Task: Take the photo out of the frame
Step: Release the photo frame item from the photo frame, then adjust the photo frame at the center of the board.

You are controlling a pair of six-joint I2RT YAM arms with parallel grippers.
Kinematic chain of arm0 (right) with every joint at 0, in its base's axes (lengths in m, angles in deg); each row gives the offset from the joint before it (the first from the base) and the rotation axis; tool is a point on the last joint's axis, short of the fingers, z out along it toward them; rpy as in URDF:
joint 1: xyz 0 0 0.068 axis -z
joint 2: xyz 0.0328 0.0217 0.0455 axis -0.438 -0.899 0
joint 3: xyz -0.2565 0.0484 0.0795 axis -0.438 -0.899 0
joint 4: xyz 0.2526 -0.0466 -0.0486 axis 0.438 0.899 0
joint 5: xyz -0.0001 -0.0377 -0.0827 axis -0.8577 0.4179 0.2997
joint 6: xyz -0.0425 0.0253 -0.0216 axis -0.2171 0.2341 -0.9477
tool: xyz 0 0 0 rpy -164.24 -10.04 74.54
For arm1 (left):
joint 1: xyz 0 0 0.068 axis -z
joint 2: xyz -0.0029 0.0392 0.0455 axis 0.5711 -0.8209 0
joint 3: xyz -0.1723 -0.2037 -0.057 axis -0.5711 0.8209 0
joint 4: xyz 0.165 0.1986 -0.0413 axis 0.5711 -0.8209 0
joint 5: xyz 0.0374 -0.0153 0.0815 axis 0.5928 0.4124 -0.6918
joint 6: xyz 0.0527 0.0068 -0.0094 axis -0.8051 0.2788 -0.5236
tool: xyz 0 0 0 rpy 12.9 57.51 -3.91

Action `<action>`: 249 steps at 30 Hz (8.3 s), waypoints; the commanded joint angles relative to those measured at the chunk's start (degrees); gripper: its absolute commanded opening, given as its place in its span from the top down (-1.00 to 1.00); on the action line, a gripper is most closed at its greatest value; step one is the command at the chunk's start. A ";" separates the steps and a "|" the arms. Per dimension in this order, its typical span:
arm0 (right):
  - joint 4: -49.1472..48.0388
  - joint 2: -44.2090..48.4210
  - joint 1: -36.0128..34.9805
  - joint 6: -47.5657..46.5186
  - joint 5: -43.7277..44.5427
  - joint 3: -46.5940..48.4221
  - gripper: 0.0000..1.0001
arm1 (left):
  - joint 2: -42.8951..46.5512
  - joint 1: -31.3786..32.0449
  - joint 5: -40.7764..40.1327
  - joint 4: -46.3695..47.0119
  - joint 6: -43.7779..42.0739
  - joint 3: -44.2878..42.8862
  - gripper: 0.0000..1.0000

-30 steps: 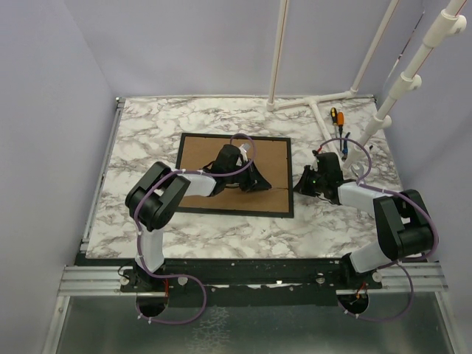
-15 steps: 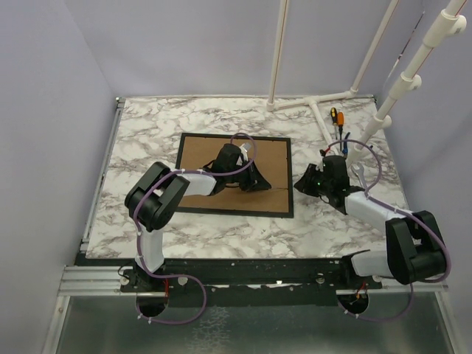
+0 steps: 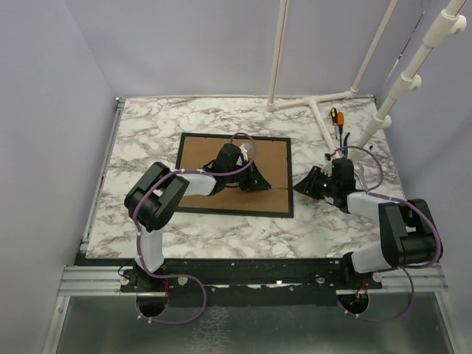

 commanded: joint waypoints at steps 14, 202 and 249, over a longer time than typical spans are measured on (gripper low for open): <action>-3.43 -8.54 0.07 1.53 -4.15 1.14 0.50 | 0.41 0.23 -0.67 -4.45 -1.80 -0.09 1.00; 43.56 43.72 -8.27 13.46 11.97 38.17 -1.00 | 27.98 -7.29 -17.03 -40.74 2.47 -10.02 1.00; 28.29 29.77 -8.23 0.67 10.82 12.33 -1.00 | 24.17 -7.70 -2.59 -31.77 -3.28 -9.33 1.00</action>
